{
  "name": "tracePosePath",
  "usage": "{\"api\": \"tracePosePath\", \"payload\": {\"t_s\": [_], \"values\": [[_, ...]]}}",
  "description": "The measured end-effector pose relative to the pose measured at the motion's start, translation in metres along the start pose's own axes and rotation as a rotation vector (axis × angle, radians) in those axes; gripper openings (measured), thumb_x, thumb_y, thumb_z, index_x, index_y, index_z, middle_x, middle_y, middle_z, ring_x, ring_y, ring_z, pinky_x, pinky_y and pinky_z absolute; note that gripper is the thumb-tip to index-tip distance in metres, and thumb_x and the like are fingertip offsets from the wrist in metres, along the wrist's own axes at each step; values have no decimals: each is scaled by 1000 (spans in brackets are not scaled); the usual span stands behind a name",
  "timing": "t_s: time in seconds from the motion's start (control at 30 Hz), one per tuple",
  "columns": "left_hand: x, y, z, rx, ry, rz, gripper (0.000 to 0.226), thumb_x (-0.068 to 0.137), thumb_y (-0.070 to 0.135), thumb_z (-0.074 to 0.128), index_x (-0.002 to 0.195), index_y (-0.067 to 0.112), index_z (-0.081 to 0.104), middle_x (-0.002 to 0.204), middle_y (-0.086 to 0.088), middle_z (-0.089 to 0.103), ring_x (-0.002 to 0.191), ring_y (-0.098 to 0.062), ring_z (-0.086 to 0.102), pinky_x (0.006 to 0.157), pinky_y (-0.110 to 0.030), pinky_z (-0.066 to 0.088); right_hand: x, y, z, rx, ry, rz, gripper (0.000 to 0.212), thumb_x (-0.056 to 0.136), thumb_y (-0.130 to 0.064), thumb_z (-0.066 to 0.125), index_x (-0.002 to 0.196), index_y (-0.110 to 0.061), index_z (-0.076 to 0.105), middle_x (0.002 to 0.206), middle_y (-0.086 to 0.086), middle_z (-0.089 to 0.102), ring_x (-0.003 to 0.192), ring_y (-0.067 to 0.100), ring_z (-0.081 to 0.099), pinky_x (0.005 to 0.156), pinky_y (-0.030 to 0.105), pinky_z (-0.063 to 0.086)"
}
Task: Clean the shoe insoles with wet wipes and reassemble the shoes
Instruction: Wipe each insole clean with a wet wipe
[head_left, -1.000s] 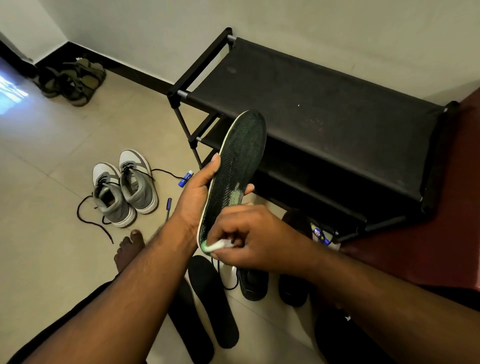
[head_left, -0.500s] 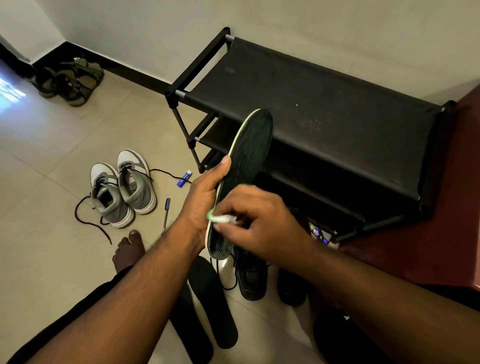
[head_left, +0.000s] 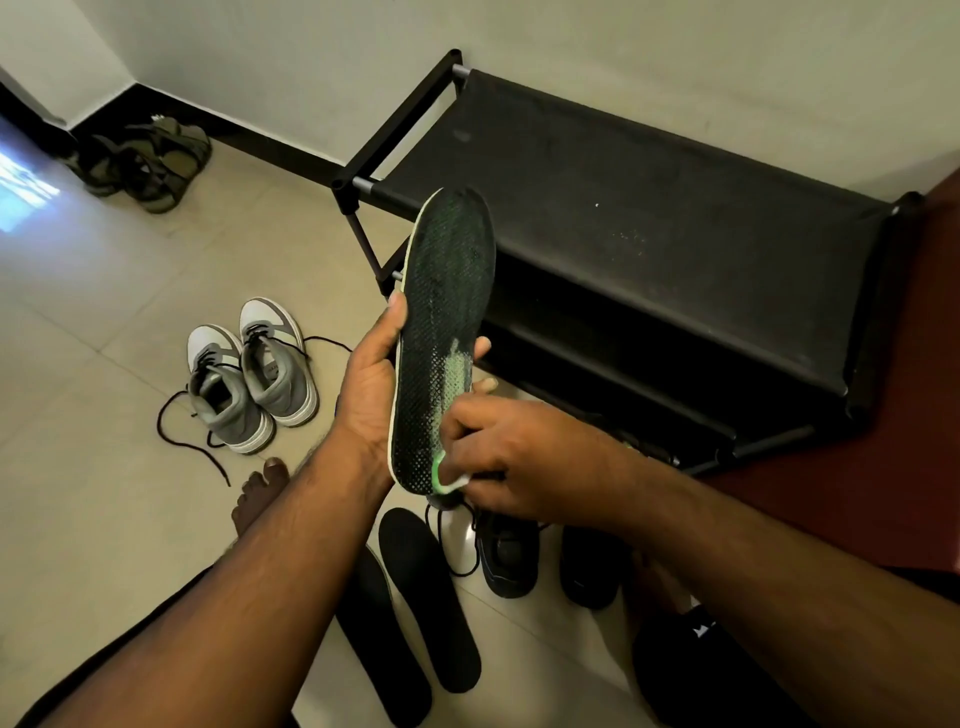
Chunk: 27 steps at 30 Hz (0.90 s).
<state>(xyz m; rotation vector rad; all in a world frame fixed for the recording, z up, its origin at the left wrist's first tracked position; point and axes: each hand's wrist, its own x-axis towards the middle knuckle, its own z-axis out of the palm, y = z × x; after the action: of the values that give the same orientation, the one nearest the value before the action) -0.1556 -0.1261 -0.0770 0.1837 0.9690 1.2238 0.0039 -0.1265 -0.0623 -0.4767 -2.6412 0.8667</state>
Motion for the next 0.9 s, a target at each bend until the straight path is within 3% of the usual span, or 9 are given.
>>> {"api": "tracePosePath", "payload": {"t_s": [0.17, 0.33, 0.47, 0.6, 0.8, 0.9], "values": [[1, 5, -2, -38, -9, 19, 56, 93, 56, 48, 92, 10, 79, 89, -13, 72, 82, -26, 67, 76, -37, 58, -1, 13, -9, -107, 89, 53, 13, 77, -2, 71, 86, -10, 72, 94, 3, 59, 82, 14, 58, 65, 24, 50], [-3, 3, 2, -84, -60, 26, 53, 96, 52, 46, 94, 8, 76, 90, -13, 71, 81, -25, 68, 75, -39, 60, 0, 21, -14, 1, 451, 188, 8, 81, -3, 73, 88, -6, 74, 89, 4, 60, 86, -5, 53, 77, 8, 41], [-6, -1, 6, -86, -58, 59, 49, 100, 44, 45, 95, 6, 74, 89, -11, 73, 79, -24, 71, 74, -35, 61, 1, 23, -12, 5, 577, 284, 9, 82, -6, 72, 90, -8, 75, 88, 1, 64, 83, 5, 60, 75, 16, 48], [-5, 2, 4, -92, -45, 70, 61, 88, 52, 54, 122, 3, 66, 109, -20, 67, 96, -30, 67, 96, -46, 52, 3, 16, 2, 35, 477, 298, 7, 81, -10, 72, 87, -10, 74, 82, -1, 66, 76, 9, 60, 70, 27, 51], [-4, 17, -3, -176, 12, 217, 69, 90, 51, 48, 137, 1, 53, 121, -20, 60, 103, -32, 63, 98, -44, 49, 3, -2, 13, 295, 316, 352, 8, 77, -11, 77, 85, -9, 74, 73, -1, 66, 66, 7, 58, 60, 20, 48], [-5, 20, -4, -171, 10, 244, 75, 94, 53, 44, 148, 1, 41, 130, -20, 52, 104, -31, 61, 92, -39, 54, 3, -14, 20, 689, 208, 498, 11, 79, -3, 76, 85, -10, 71, 69, 3, 67, 58, 5, 59, 55, 19, 50]]}}
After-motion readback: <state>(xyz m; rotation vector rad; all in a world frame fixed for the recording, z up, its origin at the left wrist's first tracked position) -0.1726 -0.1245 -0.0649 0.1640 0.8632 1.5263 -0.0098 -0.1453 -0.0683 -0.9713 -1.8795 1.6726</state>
